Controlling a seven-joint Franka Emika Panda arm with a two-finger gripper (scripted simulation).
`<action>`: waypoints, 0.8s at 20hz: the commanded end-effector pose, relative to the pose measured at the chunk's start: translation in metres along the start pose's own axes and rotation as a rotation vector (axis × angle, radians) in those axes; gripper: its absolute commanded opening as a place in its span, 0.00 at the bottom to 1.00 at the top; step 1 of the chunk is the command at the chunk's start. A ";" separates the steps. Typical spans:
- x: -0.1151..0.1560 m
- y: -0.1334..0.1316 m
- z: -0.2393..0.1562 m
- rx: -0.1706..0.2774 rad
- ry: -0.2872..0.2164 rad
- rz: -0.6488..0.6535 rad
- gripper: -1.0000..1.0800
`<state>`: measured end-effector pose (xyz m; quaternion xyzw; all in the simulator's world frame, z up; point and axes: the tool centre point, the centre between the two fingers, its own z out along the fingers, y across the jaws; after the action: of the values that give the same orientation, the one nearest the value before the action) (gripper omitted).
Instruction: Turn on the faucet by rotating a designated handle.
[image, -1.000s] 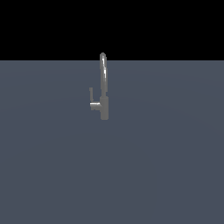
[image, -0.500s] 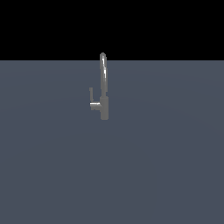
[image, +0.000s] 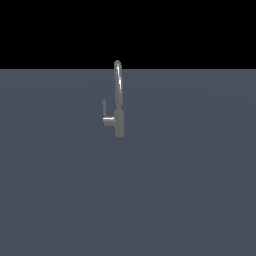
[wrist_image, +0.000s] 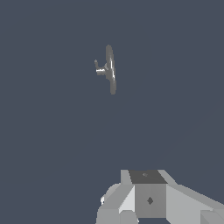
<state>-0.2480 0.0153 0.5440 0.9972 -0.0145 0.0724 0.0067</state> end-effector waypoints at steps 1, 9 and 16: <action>0.001 -0.004 -0.013 -0.008 0.039 0.042 0.00; 0.003 -0.034 -0.066 -0.047 0.207 0.225 0.00; 0.008 -0.075 -0.102 -0.093 0.358 0.385 0.00</action>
<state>-0.2534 0.0815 0.6390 0.9535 -0.1891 0.2316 0.0377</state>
